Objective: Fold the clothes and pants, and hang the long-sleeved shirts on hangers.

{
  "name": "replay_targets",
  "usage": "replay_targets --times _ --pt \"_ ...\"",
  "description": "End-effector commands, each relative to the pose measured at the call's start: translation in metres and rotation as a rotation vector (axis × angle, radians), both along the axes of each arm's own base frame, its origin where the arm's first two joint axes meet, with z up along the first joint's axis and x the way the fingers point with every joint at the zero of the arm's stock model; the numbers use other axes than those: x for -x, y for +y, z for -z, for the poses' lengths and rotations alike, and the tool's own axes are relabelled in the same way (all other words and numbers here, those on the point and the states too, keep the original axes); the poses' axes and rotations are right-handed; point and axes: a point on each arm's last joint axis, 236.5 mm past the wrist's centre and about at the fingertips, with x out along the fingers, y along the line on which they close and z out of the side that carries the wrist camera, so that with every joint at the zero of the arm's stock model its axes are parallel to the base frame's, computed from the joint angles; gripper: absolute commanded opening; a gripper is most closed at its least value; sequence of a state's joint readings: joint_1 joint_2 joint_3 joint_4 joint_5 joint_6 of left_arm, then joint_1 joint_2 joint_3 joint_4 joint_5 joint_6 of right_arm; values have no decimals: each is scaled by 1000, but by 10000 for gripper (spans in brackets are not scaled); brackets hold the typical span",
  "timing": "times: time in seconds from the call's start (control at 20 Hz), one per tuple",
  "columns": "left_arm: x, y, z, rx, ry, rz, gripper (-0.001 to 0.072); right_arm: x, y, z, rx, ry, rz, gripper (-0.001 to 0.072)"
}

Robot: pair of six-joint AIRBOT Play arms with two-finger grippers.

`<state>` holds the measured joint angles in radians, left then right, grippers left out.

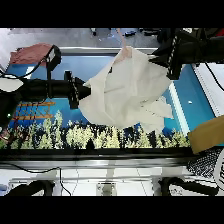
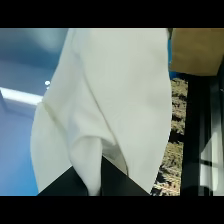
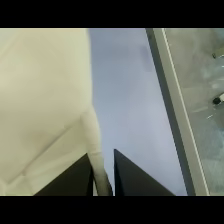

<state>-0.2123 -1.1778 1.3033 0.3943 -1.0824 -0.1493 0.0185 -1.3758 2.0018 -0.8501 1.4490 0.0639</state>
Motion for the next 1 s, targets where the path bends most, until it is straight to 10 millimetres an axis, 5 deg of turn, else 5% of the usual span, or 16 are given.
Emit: replay_targets --times 0.0,0.25,0.4,0.45,0.7,0.95 --pt "1 0 -1 5 1 2 45 -4 1 -5 -22 -11 17 82" --pt "3 -5 -17 83 16 8 60 -10 0 -10 -46 -24 44 53" --pt "0 -8 -37 178 27 -8 393 -23 -3 -23 -93 -62 98 51" --pt "0 -9 -45 219 35 -7 429 -26 -3 -26 -103 -77 110 51" --pt "3 -8 -64 297 47 -1 443 -51 -29 -63 -256 -160 233 51" --pt "0 13 -79 305 1 -49 442 -58 -102 -130 -582 -246 342 51"
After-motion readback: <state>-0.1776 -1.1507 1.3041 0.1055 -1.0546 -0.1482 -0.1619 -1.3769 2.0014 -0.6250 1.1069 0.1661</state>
